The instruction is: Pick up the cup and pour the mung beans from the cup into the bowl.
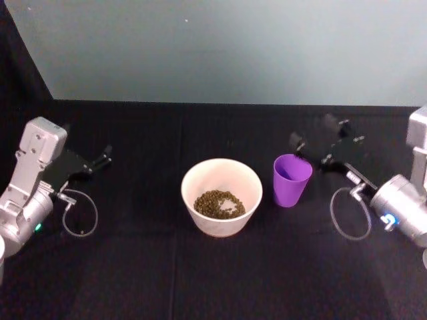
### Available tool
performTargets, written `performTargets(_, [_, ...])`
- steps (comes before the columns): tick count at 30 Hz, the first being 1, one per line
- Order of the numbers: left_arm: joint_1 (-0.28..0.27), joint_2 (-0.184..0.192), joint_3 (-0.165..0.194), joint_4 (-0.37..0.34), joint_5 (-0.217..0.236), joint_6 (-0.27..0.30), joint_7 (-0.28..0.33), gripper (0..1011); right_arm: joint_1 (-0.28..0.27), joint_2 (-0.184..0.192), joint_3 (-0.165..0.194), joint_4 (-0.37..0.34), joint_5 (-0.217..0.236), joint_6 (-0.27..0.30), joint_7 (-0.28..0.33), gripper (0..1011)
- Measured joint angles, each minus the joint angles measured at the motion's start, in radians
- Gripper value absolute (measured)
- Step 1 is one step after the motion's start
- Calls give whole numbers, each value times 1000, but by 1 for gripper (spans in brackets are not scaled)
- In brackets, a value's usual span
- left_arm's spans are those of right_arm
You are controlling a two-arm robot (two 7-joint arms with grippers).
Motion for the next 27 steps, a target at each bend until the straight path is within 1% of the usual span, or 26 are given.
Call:
performTargets(1, [0,0,0,0,0,0,0,1000,-13,0,16,-36,-10,35,-55,1004])
performTargets(3, [0,0,0,0,0,0,0,1000,-25,-3,31,-63,-25,65,-108,1004])
performTargets(4, [0,0,0,0,0,0,0,1000,-38,-10,48,-87,-40,85,-158,1004])
performTargets(7, [0,0,0,0,0,0,0,1000,-52,-24,70,-105,-56,104,-216,1004])
performTargets(8, [0,0,0,0,0,0,0,1000,-60,-35,86,-110,-65,106,-250,1004])
performTargets(10, [0,0,0,0,0,0,0,1000,-67,-49,102,-110,-72,101,-280,1004])
performTargets(11, [0,0,0,0,0,0,0,1000,-72,-61,114,-103,-81,90,-305,1004])
performTargets(13, [0,0,0,0,0,0,0,1000,-75,-78,128,-90,-95,64,-335,1004])
performTargets(14, [0,0,0,0,0,0,0,1000,-76,-96,138,-72,-115,29,-366,1004])
performTargets(17, [0,0,0,0,0,0,0,1000,-72,-116,152,-33,-140,-24,-397,1004])
performTargets(18, [0,0,0,0,0,0,0,1000,-67,-125,159,-7,-150,-50,-407,1004])
performTargets(20, [0,0,0,0,0,0,0,1000,-60,-135,166,20,-160,-78,-415,1004])
performTargets(23, [0,0,0,0,0,0,0,1000,-55,-143,174,41,-172,-101,-417,1004])
performTargets(27, [0,0,0,0,0,0,0,1000,-54,-145,177,48,-179,-111,-410,1004])
